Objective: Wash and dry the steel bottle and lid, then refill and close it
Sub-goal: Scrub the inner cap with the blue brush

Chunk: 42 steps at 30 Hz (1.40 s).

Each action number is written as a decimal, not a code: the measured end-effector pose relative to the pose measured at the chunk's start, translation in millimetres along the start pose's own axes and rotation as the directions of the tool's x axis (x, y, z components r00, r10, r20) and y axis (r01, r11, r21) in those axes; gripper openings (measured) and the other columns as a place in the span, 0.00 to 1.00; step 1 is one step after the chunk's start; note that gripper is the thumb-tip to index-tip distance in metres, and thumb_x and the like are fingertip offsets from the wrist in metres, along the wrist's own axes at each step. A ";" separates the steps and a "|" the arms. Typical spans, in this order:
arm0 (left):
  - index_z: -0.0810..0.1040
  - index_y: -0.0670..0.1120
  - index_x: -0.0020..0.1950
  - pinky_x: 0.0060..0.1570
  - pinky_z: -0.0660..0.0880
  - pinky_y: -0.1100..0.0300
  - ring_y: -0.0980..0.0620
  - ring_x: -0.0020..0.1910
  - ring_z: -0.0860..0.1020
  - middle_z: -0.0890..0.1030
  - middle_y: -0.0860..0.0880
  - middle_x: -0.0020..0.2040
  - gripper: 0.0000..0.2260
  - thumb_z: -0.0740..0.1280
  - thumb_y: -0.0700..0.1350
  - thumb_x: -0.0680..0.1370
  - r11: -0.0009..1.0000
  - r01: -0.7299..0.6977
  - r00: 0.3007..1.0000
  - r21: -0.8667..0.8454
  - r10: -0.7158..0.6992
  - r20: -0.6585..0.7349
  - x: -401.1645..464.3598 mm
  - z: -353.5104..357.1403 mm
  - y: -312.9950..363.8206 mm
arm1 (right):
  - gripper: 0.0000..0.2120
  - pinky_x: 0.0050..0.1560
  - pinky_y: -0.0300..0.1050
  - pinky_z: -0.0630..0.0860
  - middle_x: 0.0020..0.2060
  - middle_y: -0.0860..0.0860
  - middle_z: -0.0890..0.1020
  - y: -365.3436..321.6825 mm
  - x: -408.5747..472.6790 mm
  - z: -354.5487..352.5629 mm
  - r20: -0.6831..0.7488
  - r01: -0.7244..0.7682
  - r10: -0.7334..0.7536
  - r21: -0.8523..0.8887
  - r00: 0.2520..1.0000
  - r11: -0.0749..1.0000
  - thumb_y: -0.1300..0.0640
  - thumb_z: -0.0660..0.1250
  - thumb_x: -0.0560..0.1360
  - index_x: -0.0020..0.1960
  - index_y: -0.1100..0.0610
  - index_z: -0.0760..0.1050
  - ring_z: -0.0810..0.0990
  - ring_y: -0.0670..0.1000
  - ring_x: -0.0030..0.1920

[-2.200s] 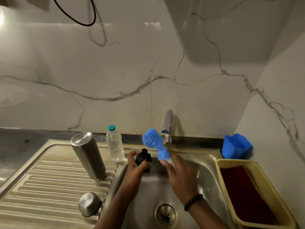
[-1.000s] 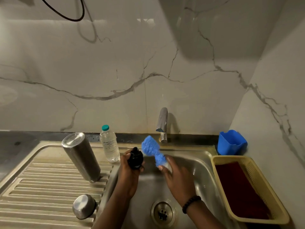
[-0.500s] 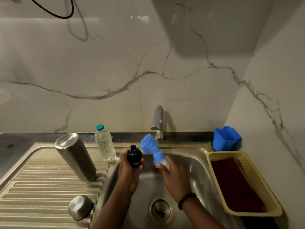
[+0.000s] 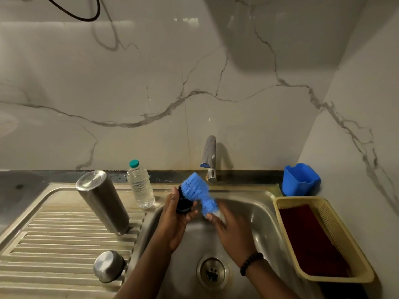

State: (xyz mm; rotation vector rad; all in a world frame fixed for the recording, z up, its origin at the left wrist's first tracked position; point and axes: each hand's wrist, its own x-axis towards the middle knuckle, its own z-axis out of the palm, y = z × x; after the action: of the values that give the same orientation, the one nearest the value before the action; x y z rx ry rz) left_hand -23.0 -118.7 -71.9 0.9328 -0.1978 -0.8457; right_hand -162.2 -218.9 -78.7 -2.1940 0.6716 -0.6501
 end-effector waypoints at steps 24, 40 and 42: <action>0.70 0.38 0.69 0.45 0.81 0.54 0.44 0.55 0.82 0.79 0.36 0.62 0.31 0.66 0.61 0.76 0.989 0.010 0.994 0.151 0.007 -0.109 9.2 -3.7 -1.6 | 0.18 0.46 0.35 0.76 0.48 0.38 0.81 8.0 2.3 6.9 0.052 -0.117 0.115 0.035 0.992 0.993 0.37 0.59 0.76 0.63 0.41 0.71 0.79 0.36 0.47; 0.73 0.40 0.62 0.37 0.78 0.59 0.51 0.45 0.82 0.80 0.39 0.54 0.18 0.66 0.50 0.77 0.990 -0.034 0.994 0.140 0.049 -0.103 6.3 -7.2 -7.8 | 0.12 0.39 0.32 0.73 0.43 0.38 0.80 8.9 6.8 6.4 0.007 -0.134 0.135 -0.036 0.991 0.990 0.42 0.62 0.78 0.60 0.39 0.70 0.78 0.36 0.41; 0.76 0.41 0.61 0.46 0.79 0.56 0.48 0.51 0.82 0.81 0.40 0.56 0.16 0.63 0.51 0.80 0.989 -0.055 0.993 0.137 0.069 -0.099 9.0 -7.5 -5.0 | 0.19 0.44 0.32 0.74 0.49 0.38 0.80 8.2 6.3 5.2 -0.039 -0.118 0.118 -0.005 0.992 0.993 0.39 0.60 0.77 0.66 0.42 0.70 0.79 0.36 0.47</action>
State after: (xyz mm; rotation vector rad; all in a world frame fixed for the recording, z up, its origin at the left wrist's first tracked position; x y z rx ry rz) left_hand -16.0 -122.0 -82.0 1.0884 -0.1952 -0.7311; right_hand -156.5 -225.2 -86.6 -2.1348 0.8187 -0.6306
